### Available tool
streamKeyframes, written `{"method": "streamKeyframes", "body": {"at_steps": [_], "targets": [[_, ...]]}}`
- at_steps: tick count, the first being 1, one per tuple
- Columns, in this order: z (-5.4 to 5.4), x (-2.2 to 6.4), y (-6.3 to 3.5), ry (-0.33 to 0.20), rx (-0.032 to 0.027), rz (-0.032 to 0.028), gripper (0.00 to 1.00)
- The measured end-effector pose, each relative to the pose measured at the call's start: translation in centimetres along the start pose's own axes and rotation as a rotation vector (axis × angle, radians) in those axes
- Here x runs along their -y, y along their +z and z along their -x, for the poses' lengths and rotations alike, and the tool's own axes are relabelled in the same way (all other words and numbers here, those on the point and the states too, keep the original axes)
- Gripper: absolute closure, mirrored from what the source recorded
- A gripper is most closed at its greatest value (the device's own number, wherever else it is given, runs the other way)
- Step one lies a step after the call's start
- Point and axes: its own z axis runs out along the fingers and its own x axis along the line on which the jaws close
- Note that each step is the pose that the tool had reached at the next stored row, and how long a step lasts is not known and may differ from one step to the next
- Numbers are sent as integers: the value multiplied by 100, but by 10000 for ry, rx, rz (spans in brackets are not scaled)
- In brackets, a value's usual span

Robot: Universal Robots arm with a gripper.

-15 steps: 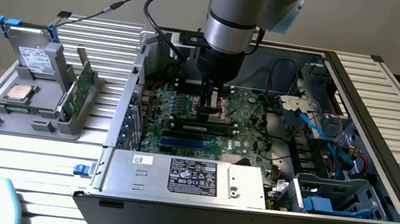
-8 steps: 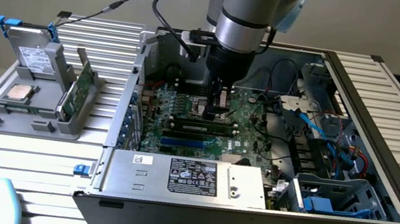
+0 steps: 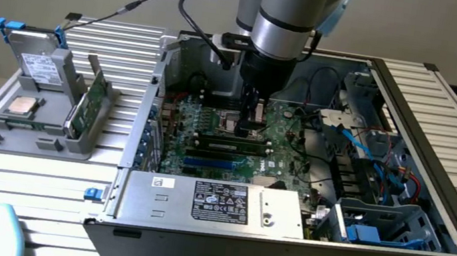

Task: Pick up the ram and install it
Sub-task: 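Press down the ram until it locks into place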

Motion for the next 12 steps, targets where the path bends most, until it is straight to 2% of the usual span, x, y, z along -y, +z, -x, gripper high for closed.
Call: {"method": "streamKeyframes", "body": {"at_steps": [10,12], "targets": [[0,0,0,5,0,0,89],[-1,0,-1,263,27,15,89]]}}
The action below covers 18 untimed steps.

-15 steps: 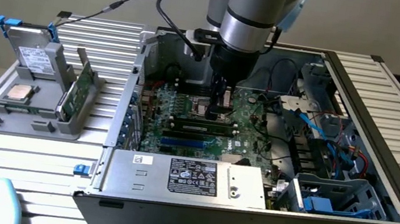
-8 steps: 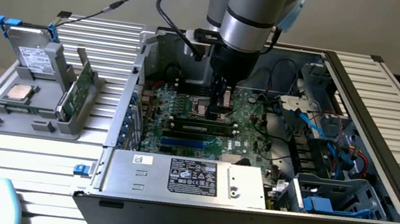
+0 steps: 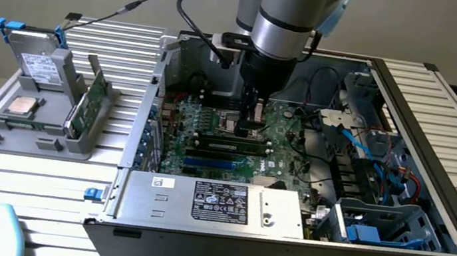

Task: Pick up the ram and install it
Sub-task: 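Press down the ram until it locks into place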

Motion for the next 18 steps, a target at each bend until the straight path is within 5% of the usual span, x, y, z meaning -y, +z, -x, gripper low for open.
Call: {"method": "streamKeyframes", "body": {"at_steps": [10,18], "targets": [[1,2,23,1557,175,70,89],[4,10,83,2639,273,20,89]]}}
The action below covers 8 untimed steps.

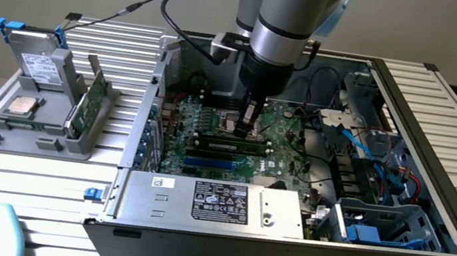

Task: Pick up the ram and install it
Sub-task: 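Press down the ram until it locks into place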

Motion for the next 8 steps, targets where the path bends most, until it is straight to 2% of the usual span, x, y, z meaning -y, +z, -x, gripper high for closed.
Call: {"method": "streamKeyframes", "body": {"at_steps": [8], "targets": [[3,6,62,1118,121,-83,89]]}}
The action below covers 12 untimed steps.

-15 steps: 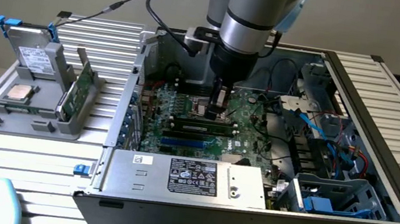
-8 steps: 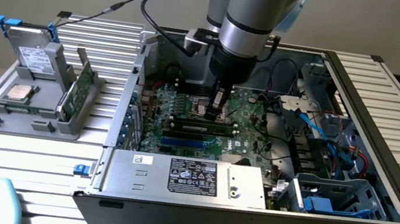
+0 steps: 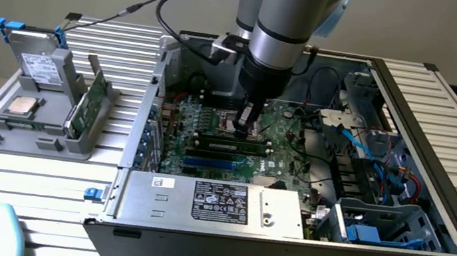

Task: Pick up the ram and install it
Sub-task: 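Press down the ram until it locks into place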

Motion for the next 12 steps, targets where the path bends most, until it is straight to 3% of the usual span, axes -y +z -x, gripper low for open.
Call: {"method": "streamKeyframes", "body": {"at_steps": [6,12], "targets": [[2,4,45,829,89,-57,89],[3,4,48,1629,159,-23,89]]}}
